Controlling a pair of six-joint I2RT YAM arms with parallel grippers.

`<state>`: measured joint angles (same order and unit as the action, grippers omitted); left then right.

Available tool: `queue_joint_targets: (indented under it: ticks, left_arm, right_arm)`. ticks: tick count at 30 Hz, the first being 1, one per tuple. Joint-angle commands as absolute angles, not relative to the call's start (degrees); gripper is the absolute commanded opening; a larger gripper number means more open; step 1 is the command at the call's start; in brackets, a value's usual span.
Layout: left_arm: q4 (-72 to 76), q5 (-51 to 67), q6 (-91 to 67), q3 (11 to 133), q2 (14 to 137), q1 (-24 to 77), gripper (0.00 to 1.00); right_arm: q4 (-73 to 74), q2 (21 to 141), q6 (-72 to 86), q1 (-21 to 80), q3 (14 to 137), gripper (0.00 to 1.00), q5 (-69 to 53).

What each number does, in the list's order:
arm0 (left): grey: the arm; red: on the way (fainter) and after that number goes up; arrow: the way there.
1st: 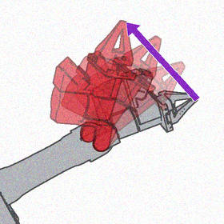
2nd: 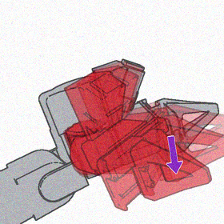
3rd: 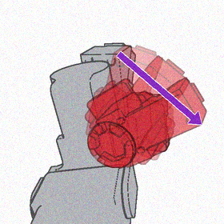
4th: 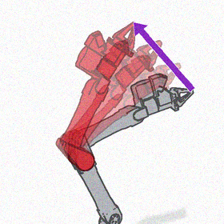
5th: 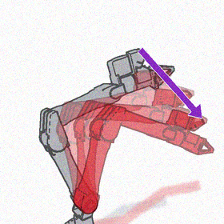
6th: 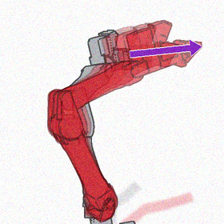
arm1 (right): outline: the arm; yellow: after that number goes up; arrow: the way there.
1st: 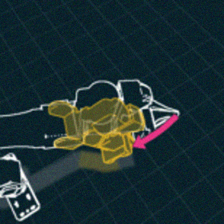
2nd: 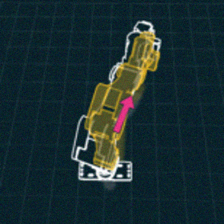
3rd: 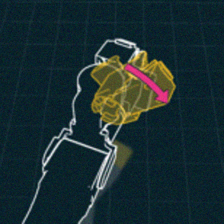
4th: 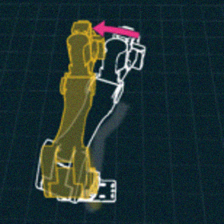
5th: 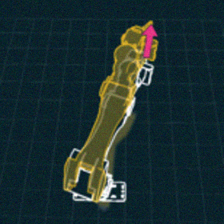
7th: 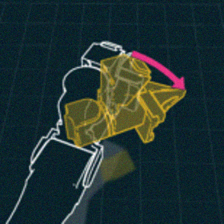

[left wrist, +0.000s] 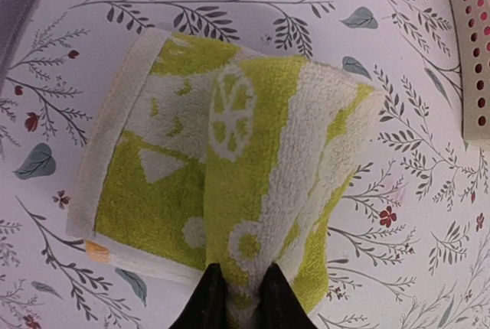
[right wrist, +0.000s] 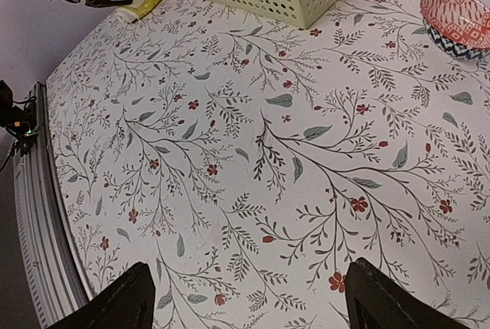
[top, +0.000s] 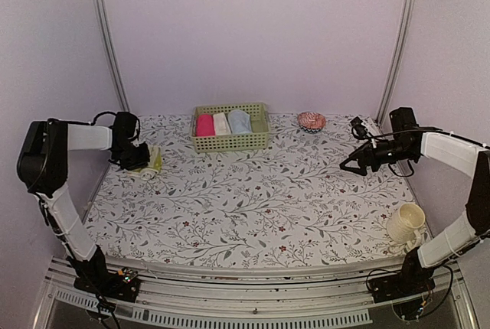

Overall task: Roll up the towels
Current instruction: Pick up the towel from the corner of the board, then place the towel at the center of the board.

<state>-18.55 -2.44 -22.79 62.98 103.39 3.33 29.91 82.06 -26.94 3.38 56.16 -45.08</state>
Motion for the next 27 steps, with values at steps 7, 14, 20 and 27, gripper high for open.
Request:
queue_joint_targets:
  ticks: [7,14,20,27]
  left_arm:
    - [-27.7,-4.6,-20.0,71.6,84.9,16.7,0.0]
    - [-1.4,35.6,-30.8,60.2,75.5,26.1,0.0]
    - [-4.1,32.8,-30.4,53.6,88.8,28.6,0.0]
    - [-12.4,18.6,-27.7,52.6,92.7,34.4,0.38]
  right_arm:
    - [32.0,83.2,-28.7,3.5,57.5,0.87,-47.5]
    - [32.8,83.9,-29.7,3.5,57.9,0.86,-49.5]
    - [37.6,85.4,-33.6,4.2,60.6,0.69,-53.0]
    - [35.7,79.6,-35.3,17.1,59.4,0.66,-40.8]
